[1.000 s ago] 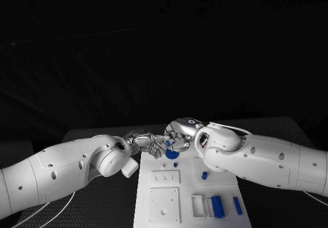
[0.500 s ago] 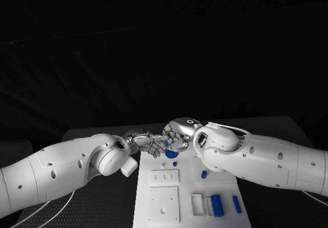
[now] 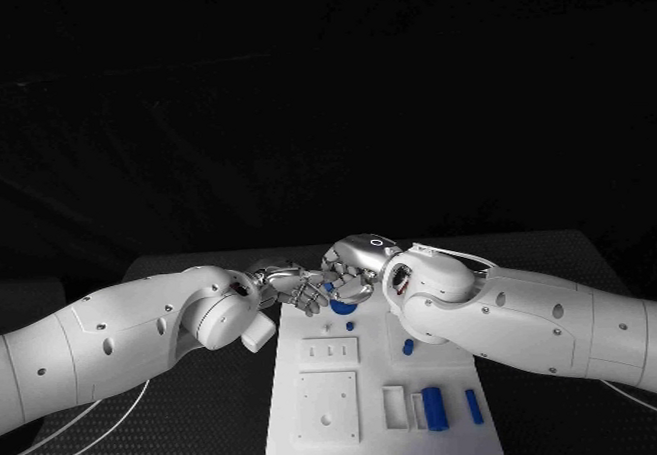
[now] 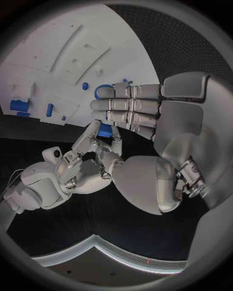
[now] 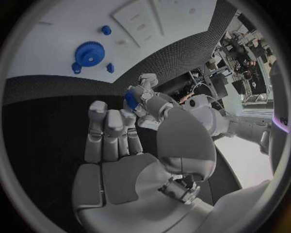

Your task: Assemble the parts on the task board

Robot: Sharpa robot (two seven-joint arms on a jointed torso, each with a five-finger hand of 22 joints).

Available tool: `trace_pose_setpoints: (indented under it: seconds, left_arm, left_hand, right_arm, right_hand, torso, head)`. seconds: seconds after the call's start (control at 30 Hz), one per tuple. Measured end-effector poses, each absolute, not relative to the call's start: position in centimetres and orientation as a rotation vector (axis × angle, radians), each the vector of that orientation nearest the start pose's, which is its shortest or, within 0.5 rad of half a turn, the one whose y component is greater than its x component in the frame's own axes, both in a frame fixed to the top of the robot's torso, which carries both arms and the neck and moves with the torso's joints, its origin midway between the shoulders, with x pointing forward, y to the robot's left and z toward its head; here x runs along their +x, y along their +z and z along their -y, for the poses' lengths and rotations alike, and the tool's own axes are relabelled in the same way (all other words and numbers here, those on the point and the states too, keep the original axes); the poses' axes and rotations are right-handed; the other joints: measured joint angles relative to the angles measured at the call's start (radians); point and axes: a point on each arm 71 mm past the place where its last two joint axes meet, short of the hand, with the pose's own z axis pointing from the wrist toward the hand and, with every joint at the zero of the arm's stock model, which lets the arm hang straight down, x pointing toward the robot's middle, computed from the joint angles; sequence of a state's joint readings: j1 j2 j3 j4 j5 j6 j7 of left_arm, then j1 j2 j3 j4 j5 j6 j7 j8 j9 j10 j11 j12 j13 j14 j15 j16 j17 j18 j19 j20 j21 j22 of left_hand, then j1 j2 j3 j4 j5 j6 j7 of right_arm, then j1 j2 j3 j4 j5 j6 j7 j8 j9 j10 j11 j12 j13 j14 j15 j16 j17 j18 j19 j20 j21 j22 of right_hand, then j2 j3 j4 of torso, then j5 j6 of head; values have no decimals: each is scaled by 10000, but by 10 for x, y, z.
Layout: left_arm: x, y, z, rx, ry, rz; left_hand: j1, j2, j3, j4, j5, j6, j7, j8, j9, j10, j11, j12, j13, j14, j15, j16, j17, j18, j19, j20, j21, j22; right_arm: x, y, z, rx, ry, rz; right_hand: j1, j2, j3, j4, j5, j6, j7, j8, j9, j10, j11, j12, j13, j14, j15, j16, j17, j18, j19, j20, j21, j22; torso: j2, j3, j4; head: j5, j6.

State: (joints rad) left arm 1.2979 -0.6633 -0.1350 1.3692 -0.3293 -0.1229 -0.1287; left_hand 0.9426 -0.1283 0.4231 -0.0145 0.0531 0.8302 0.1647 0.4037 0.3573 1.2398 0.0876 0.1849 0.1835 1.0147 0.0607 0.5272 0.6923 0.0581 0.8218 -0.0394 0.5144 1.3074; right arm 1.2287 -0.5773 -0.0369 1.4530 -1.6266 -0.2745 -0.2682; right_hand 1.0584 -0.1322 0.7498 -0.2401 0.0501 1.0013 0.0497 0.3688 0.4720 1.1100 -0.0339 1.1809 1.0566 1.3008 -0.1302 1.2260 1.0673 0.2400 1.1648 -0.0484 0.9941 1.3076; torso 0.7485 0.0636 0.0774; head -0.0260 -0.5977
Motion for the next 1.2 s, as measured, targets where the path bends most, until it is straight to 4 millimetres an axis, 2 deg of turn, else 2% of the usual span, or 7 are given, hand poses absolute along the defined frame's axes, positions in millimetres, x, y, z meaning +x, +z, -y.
trace_pose_setpoints:
  seconds: [0.2,0.47,0.63,0.93,1.03,1.1,1.2]
  left_arm:
    - [509,-204,-154,-8296,-11669,-20841]
    - [509,-205,-154,-8327,-11604,-20897]
    - [509,-205,-154,-8349,-11563,-20919]
    - [510,-206,-154,-8363,-11534,-20928]
    - [509,-206,-154,-8372,-11523,-20945]
    - [509,-206,-154,-8379,-11511,-20957]
    - [509,-206,-155,-8382,-11514,-20966]
  left_hand:
    - [243,253,-118,-126,0,44,-44,0,11,0,0,0,44,0,0,35,-1,91,1,1,4,0]
    - [698,1107,-139,-732,6,300,-143,-10,24,115,-115,0,146,0,0,73,-37,94,-38,-36,44,8]
    - [828,1604,-75,-1224,373,472,-222,-33,15,199,-198,0,214,0,0,79,-79,92,-38,-36,115,6]
    - [675,1999,25,-1844,646,647,-256,-88,-3,283,-259,0,291,0,0,120,-125,88,-37,-35,120,5]
    - [574,2105,103,-2064,854,667,-237,-97,-10,329,-258,0,318,0,0,120,-139,86,-37,-35,120,5]
    - [480,2199,163,-2203,1105,688,-222,-114,20,374,-302,-27,344,37,-37,159,-149,83,-37,-35,160,4]
    - [267,2413,290,-2432,1773,873,-320,-97,-26,448,-309,-69,394,37,-38,187,-167,84,-37,-35,200,4]
  right_arm:
    - [493,-171,86,-3218,6120,-16129]
    - [492,-173,85,-3212,6124,-16159]
    - [492,-173,85,-3208,6137,-16171]
    - [491,-174,85,-3204,6134,-16181]
    - [491,-175,85,-3199,6133,-16195]
    - [491,-175,85,-3194,6136,-16203]
    - [492,-177,87,-3153,6065,-16246]
  right_hand:
    - [-14,-14,0,0,0,22,-21,1,5,0,0,0,-6,10,-7,0,-9,0,1,0,0,0]
    - [-36,-36,-2,-2,0,29,-27,2,10,1,1,0,-7,51,-15,0,-8,0,1,1,0,-1]
    - [-34,-34,-2,-2,0,30,-27,3,13,1,1,0,-6,52,-15,0,-9,0,0,2,0,-1]
    - [-7,-9,-4,-4,-8,30,-27,3,13,0,1,0,-5,53,-13,0,-8,-1,-1,3,0,-1]
    - [-7,-9,-3,-2,-9,30,-28,3,13,0,1,0,-5,53,-13,0,-8,1,-1,4,0,-1]
    - [-6,-8,43,-12,-10,30,-27,3,14,0,1,0,-5,53,-12,0,-8,0,-1,4,0,-1]
    - [71,-62,56,1,-38,30,-28,5,10,0,1,0,-5,53,-11,0,-8,1,-2,5,0,-1]
  torso:
    - [1,1,0]
    - [0,1,0]
    - [0,6,-1]
    - [-3,12,-11]
    - [-2,12,-8]
    - [-3,12,-7]
    - [-3,12,-3]
  head:
    - [-1,-12]
    - [15,-29]
    - [21,-36]
    - [35,-45]
    - [36,-48]
    - [42,-52]
    - [43,-52]
